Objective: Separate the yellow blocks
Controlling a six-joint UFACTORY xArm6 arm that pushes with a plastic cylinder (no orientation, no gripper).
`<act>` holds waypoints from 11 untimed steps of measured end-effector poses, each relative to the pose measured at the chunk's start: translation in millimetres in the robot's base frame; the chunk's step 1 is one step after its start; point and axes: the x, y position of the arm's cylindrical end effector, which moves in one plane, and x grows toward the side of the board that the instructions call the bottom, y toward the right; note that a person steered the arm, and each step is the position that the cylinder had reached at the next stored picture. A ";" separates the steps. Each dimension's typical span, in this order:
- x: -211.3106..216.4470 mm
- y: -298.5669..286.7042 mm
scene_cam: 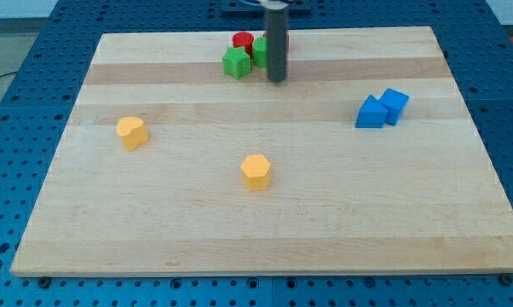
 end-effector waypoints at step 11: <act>120.4 177.4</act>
